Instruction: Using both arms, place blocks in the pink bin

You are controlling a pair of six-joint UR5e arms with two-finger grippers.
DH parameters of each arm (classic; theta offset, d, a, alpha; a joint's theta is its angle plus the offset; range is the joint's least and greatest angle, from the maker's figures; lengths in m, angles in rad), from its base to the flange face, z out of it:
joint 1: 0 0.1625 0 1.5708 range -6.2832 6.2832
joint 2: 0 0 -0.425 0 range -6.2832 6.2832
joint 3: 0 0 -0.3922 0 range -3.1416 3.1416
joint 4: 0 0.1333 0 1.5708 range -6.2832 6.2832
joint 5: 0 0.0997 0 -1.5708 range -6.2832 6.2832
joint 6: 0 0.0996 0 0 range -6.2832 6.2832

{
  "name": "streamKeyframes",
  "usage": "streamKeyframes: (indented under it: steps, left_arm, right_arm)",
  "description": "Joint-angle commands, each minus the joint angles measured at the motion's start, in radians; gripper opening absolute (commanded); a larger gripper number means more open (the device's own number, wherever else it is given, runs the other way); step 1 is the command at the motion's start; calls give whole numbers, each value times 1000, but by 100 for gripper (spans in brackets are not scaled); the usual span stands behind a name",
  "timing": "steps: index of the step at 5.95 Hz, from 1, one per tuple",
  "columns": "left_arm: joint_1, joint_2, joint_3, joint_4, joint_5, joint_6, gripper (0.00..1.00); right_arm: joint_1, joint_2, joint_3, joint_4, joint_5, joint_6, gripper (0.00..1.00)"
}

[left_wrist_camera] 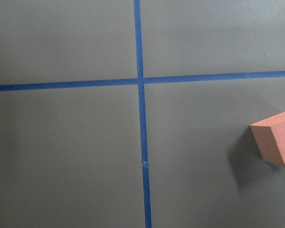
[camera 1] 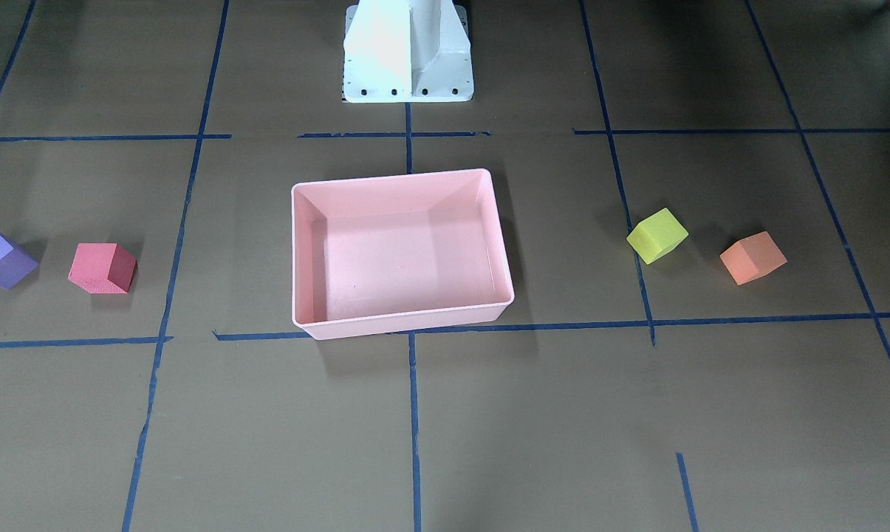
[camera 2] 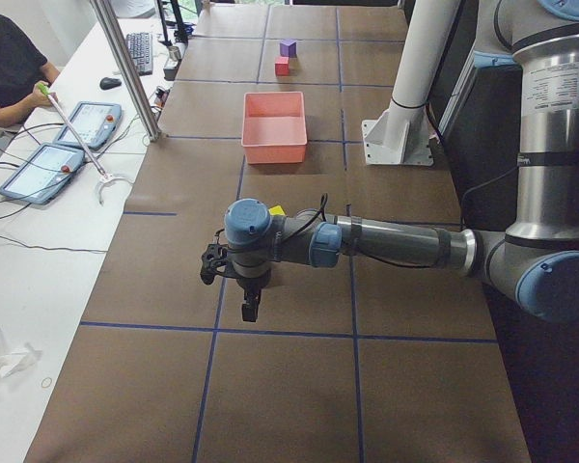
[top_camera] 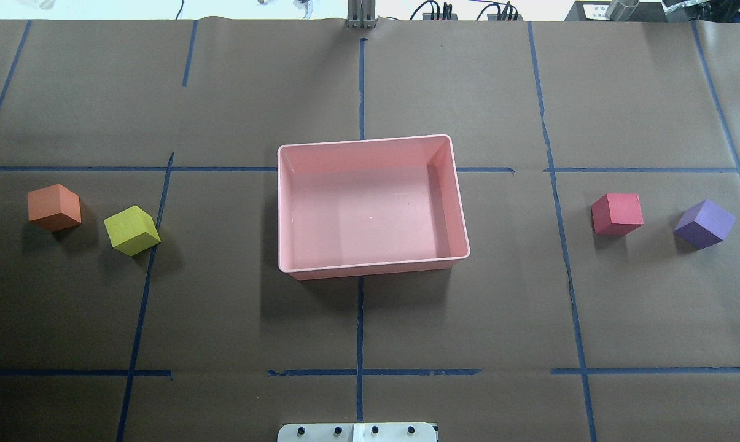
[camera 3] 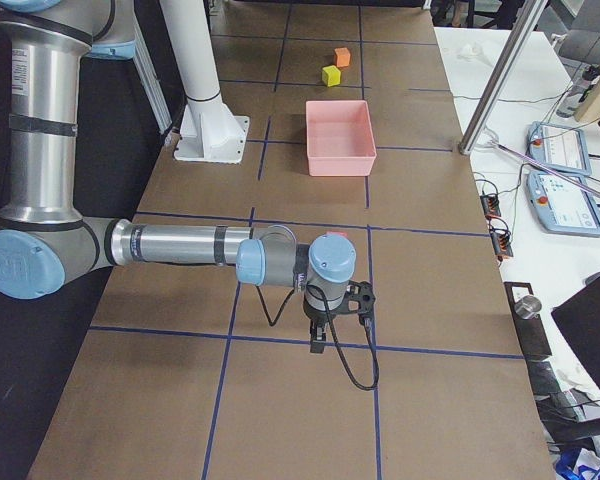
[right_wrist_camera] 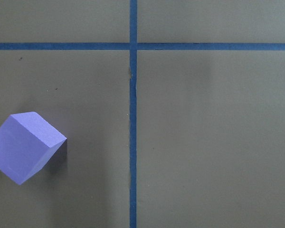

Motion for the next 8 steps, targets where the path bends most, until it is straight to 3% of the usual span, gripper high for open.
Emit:
streamKeyframes:
  steps: [1,4,8]
  left_arm:
    - [6,20,-5,-18,-3,14,100]
    - [12,15,-14,-27,0,11,100]
    - [20,15,-5,-33,-7,11,100]
  right_arm:
    - [0,4,-4,4,6,4,100]
    - [-8,4,-15,18,1,7,100]
    - [-104,4,-47,178,93,54,100]
